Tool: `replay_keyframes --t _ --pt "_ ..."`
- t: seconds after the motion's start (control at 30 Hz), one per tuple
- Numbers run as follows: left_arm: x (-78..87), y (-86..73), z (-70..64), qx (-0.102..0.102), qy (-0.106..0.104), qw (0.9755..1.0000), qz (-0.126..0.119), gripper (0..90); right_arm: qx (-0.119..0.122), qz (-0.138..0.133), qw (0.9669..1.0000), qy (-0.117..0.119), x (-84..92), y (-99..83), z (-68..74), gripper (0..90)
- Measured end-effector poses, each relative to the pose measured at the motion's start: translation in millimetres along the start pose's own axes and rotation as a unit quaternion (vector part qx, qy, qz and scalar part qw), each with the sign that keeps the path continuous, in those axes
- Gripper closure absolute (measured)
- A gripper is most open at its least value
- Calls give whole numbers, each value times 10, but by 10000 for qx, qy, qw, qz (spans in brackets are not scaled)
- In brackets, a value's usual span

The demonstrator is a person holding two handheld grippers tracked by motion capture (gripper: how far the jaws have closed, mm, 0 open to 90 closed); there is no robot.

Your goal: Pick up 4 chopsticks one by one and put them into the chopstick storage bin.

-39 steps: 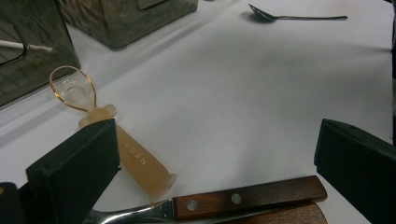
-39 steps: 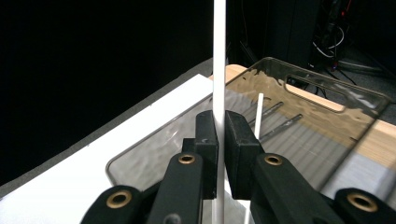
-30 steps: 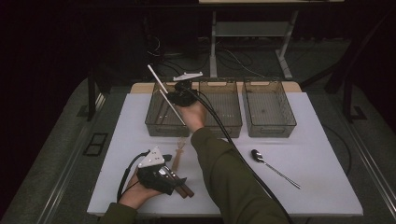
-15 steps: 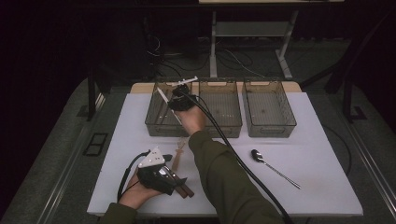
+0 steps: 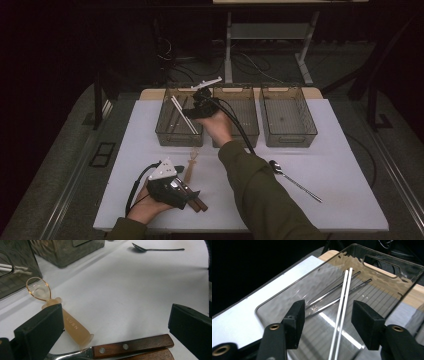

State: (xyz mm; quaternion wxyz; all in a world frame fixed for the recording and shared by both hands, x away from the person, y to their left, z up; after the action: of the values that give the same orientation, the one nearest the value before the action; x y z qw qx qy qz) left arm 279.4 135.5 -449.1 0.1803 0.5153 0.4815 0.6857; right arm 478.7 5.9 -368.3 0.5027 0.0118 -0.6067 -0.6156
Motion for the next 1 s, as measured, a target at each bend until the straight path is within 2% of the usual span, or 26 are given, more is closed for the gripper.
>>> replay_keyframes --t 0.2,0.33,0.5,0.83,1.0 --pt "2 -2 -1 -1 2 10000 -4 0 179 -41 9994 283 308 -108 -57 373" --pt "3 -7 3 -9 17 10000 25 0 251 27 9988 409 476 -225 -123 332" --pt "-1 -13 3 6 35 10000 45 0 416 35 9981 458 687 -388 -217 301" --pt "-2 -25 16 48 66 9999 68 0 409 32 9975 580 1063 -709 -425 251" --pt "0 -28 24 62 94 9999 65 0 426 -75 9967 681 1261 -852 -514 222"
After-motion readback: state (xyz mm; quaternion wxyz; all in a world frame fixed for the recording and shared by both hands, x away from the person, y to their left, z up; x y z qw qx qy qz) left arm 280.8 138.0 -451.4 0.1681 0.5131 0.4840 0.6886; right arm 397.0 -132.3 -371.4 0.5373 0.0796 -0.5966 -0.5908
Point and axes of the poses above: each handheld gripper's, and its own axes: x roughly backward along the jaws, y roughly out of its top, z roughly to its left, the point moved 3 cm from there along -x, roughly forward along the jaws, and after that the axes turned 8 degrees about -x, right-handed, at the moved point
